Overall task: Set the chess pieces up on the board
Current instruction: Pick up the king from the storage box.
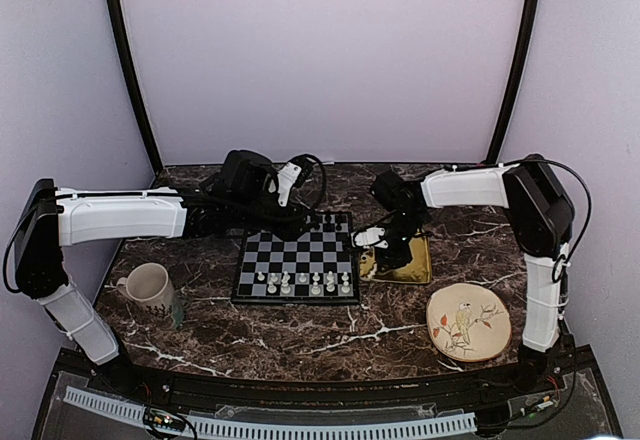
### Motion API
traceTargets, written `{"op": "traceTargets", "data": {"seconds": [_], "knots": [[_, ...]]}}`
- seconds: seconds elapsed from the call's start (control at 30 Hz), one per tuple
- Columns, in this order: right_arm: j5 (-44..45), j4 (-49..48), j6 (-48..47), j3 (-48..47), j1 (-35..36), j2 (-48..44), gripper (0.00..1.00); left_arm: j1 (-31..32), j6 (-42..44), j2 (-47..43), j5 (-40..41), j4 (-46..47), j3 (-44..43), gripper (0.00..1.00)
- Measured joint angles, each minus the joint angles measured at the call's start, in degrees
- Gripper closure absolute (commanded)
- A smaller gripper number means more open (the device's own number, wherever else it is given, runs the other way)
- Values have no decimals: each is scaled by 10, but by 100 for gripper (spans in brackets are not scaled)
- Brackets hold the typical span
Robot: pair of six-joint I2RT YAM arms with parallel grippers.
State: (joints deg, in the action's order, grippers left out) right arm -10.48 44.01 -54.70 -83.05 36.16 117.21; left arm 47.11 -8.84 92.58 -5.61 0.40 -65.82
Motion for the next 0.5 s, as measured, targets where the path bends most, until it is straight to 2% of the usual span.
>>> {"op": "traceTargets", "data": {"seconds": [0.07, 0.2, 0.5], "knots": [[0, 3, -7, 0, 4, 0, 56, 0, 0, 0, 0, 0, 0, 63], [0, 10, -16, 0, 11, 0, 55, 0, 0, 0, 0, 0, 0, 63], [11, 15, -26, -1, 20, 0, 66, 0, -3, 1, -6, 0, 0, 63]]}}
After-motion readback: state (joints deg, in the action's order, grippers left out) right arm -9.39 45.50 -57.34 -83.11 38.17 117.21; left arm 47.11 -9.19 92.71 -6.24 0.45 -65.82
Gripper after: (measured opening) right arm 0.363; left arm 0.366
